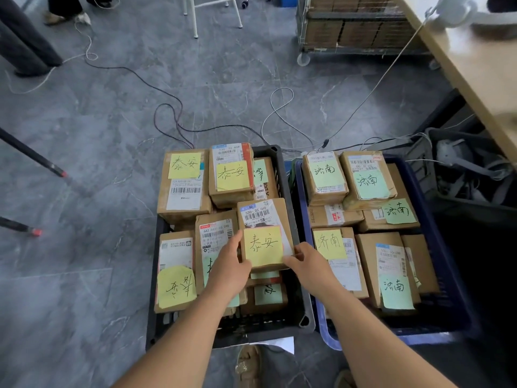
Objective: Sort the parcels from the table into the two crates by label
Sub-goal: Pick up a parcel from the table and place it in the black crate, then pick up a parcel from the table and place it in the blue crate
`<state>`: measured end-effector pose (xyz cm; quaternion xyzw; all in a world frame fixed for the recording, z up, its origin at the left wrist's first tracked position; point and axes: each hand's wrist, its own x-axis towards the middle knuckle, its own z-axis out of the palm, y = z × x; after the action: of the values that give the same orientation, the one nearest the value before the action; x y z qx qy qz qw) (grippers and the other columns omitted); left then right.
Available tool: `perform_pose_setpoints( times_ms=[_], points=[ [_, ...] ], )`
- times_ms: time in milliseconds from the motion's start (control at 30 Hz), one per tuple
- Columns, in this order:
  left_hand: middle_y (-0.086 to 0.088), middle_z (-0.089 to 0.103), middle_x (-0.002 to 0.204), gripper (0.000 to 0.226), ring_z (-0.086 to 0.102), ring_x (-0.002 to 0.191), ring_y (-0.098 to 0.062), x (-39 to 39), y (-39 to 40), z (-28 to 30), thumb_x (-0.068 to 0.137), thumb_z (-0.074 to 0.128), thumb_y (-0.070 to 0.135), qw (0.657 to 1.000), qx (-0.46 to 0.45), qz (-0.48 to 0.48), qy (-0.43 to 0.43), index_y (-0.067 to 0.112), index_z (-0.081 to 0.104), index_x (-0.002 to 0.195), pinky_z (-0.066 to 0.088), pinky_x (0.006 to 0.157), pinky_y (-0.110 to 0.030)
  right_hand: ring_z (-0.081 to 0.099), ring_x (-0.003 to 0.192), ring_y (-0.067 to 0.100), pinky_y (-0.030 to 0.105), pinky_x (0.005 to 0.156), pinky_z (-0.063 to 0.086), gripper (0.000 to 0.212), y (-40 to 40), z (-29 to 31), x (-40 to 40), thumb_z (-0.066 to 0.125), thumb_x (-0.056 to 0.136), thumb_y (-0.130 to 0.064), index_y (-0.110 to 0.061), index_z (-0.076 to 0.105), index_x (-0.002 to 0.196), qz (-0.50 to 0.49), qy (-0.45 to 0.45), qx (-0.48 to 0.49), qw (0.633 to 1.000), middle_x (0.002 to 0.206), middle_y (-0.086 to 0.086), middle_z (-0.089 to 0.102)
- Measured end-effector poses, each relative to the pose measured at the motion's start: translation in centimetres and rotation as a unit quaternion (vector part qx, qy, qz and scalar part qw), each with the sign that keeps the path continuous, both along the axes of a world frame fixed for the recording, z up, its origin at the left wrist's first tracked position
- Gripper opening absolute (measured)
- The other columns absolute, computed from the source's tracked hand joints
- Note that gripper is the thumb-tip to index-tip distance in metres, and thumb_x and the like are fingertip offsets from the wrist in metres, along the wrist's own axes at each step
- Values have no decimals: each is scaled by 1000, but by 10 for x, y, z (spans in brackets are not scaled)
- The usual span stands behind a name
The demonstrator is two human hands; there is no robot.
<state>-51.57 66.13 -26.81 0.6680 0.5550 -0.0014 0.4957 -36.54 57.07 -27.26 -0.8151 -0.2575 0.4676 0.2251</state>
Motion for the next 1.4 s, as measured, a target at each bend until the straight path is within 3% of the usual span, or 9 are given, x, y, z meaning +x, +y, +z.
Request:
perform_pose_setpoints(
  times_ms=[67, 133, 200, 267, 367, 533, 700, 1067, 1400],
  points=[
    [1, 37, 150, 70, 46, 125, -17, 1, 0, 2, 95, 52, 9, 1000, 0, 8, 3, 32, 16, 151, 43, 80, -19, 56, 101, 16, 29, 82, 46, 39, -2, 3, 2, 54, 98, -37, -17, 48, 130, 6, -5, 1, 1000, 120, 0, 60],
    [0, 35, 152, 70, 43, 131, -20, 1, -2, 7, 95, 53, 15, 1000, 9, 24, 10, 29, 14, 152, 42, 92, -29, 55, 113, 20, 31, 90, 45, 50, -8, 10, 4, 53, 97, -42, -17, 44, 139, 9, -14, -1, 1000, 132, 2, 57],
    [1, 35, 151, 68, 43, 131, -18, 2, -8, 15, 95, 53, 21, 999, 44, 24, 17, 28, 16, 151, 42, 95, -32, 53, 121, 21, 29, 90, 43, 55, -17, 21, 7, 52, 98, -44, -17, 40, 144, 8, -36, -5, 999, 139, 3, 52],
    [2, 37, 148, 62, 43, 129, -16, 8, -17, 29, 95, 52, 26, 995, 97, 2, 14, 28, 23, 149, 41, 94, -31, 57, 112, 19, 28, 85, 46, 52, -29, 35, 14, 51, 98, -43, -18, 42, 143, 10, -77, -10, 997, 136, 3, 54],
    [5, 36, 148, 54, 37, 133, -15, 28, -36, 54, 97, 48, 32, 984, 160, -76, 4, 28, 29, 147, 38, 102, -33, 57, 95, 16, 30, 78, 48, 46, -52, 64, 26, 49, 99, -41, -21, 46, 140, -6, -152, -21, 988, 135, 1, 53],
    [7, 41, 143, 46, 34, 133, -13, 79, -72, 90, 98, 43, 39, 945, 219, -241, -41, 25, 38, 142, 32, 106, -30, 53, 118, 20, 31, 86, 43, 41, -106, 119, 42, 46, 99, -39, -23, 49, 136, -56, -293, -29, 954, 135, -1, 50],
    [5, 43, 144, 45, 34, 135, -17, 121, -116, 118, 98, 42, 43, 894, 259, -355, -80, 25, 43, 139, 28, 111, -33, 56, 108, 21, 32, 81, 46, 34, -175, 155, 48, 47, 97, -40, -23, 57, 124, -123, -371, -50, 919, 117, -2, 53],
    [4, 51, 136, 48, 43, 126, -18, 174, -270, 175, 96, 44, 46, 823, 320, -451, -130, 25, 42, 139, 35, 102, -32, 57, 110, 16, 28, 86, 48, 40, -349, 207, 64, 48, 99, -41, -24, 53, 134, -242, -430, -16, 869, 129, -3, 54],
    [5, 51, 138, 52, 43, 128, -18, 240, -485, 188, 94, 46, 48, 745, 326, -555, -176, 25, 42, 140, 35, 104, -33, 52, 120, 19, 33, 91, 44, 40, -563, 215, 92, 46, 98, -42, -26, 52, 135, -361, -426, -80, 826, 134, -1, 51]
  ],
)
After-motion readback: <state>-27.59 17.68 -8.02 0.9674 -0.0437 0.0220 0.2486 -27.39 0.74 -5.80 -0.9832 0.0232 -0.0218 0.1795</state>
